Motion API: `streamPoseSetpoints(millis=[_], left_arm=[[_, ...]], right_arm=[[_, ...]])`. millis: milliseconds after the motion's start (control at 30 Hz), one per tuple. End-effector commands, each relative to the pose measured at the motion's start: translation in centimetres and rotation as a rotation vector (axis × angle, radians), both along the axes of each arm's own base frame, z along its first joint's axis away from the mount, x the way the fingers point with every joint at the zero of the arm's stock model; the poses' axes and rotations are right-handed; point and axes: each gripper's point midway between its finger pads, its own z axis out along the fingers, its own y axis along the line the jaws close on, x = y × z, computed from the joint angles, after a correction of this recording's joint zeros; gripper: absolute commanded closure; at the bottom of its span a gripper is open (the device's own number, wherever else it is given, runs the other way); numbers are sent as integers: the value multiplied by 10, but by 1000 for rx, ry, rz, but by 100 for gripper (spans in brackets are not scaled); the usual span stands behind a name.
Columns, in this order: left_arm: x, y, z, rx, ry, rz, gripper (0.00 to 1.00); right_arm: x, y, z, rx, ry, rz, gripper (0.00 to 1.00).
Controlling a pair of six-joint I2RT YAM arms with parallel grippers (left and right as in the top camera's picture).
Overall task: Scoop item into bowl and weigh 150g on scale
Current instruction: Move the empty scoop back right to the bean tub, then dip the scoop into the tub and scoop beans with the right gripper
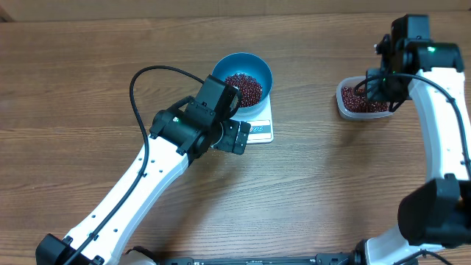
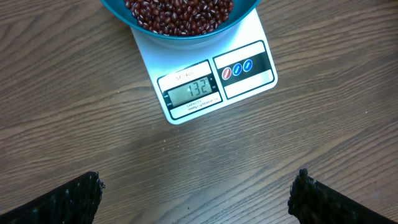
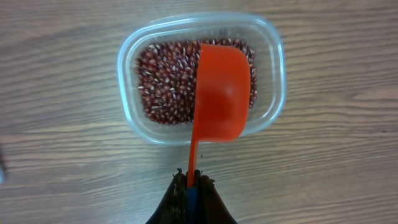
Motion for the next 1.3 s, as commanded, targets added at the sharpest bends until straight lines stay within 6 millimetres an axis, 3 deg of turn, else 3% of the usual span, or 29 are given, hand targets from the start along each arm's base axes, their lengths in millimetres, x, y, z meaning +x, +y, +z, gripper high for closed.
streamPoseSetpoints(millis=[0, 367, 567, 800, 1067, 1267], left_arm=[[0, 2, 1, 11, -11, -8, 0], [0, 2, 1, 11, -11, -8, 1], [0, 2, 1, 11, -11, -8, 0], [0, 2, 1, 11, -11, -8, 1], [0, 2, 1, 11, -11, -8, 0], [0, 2, 1, 11, -11, -8, 1]], right_arm=[[0, -6, -23, -24, 42, -16, 96], [9, -22, -48, -111, 9, -61, 97], [8, -20, -66, -98, 25, -61, 96], [11, -3, -79, 1, 40, -20, 96], [14, 35, -79, 196, 27, 100, 96], [15, 47, -77, 264, 19, 125, 96]])
